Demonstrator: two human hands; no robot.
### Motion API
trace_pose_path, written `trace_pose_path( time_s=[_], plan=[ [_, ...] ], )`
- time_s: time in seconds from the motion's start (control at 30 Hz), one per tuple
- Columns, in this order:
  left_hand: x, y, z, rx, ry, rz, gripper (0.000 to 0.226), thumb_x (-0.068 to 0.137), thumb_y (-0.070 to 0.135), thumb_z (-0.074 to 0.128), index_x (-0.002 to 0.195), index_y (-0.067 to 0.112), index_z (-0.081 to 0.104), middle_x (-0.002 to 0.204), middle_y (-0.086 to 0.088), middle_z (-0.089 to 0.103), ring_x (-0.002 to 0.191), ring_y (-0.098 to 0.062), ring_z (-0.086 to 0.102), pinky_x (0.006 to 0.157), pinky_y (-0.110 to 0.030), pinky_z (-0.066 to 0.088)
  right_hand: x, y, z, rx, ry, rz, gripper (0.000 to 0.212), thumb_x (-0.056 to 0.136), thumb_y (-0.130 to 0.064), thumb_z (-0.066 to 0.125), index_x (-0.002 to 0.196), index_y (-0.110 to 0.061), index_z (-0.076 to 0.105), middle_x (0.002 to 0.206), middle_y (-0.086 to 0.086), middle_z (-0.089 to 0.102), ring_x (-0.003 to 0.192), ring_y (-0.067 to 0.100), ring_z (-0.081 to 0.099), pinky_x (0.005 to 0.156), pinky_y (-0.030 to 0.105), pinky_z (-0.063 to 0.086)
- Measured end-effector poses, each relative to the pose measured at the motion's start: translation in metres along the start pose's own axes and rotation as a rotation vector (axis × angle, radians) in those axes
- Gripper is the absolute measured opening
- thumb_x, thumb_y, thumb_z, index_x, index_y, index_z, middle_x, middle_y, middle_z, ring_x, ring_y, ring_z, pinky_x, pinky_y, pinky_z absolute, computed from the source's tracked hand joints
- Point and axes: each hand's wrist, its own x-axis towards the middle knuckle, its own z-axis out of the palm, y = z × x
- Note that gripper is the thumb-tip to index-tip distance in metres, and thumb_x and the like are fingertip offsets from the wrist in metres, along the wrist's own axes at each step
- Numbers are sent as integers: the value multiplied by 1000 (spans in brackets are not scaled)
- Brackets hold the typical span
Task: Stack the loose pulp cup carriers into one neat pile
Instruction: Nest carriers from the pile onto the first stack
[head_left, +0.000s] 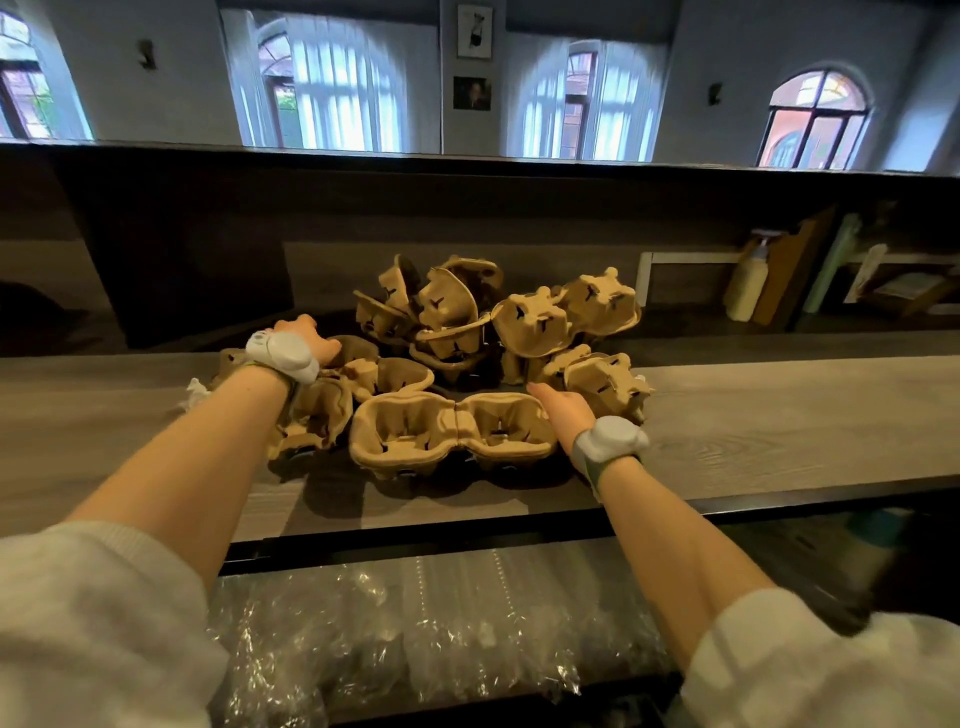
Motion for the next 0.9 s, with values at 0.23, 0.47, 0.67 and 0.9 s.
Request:
trace_pose_path(
  time_s=[0.23, 0.47, 0.67, 0.9],
  plan=[
    [14, -4, 10, -90, -81, -6, 69, 91, 37, 58, 146, 5, 31, 140, -21, 48, 125, -39, 48, 103, -43, 42, 3, 4, 0, 38, 5, -28, 41, 97, -39, 44, 120, -9, 60, 111, 11, 59, 115, 30, 54, 90, 33, 37],
    [14, -10, 6, -209, -32, 111, 47, 91, 47, 56, 106, 5, 69, 102, -16, 69, 91, -32, 64, 76, -34, 46, 4, 9, 1, 100, 27, -45, 34, 92, -40, 51, 81, -10, 65, 84, 8, 65, 94, 29, 60, 88, 37, 43],
    [5, 6, -19, -327, -6, 212, 13, 83, 22, 66, 85, 10, 69, 92, -12, 68, 83, -23, 63, 81, -37, 54, 1, 9, 2, 124, 32, -70, 34, 92, -37, 52, 73, -11, 62, 76, 6, 63, 85, 26, 60, 81, 35, 44],
    [-20, 14, -45, -314, 128, 193, 14, 83, 18, 64, 73, 8, 67, 74, -10, 64, 61, -18, 56, 61, -28, 50, -12, 5, 0, 148, 20, -97, 30, 92, -27, 55, 65, -15, 63, 65, 1, 63, 65, 15, 57, 58, 26, 42]
  ],
)
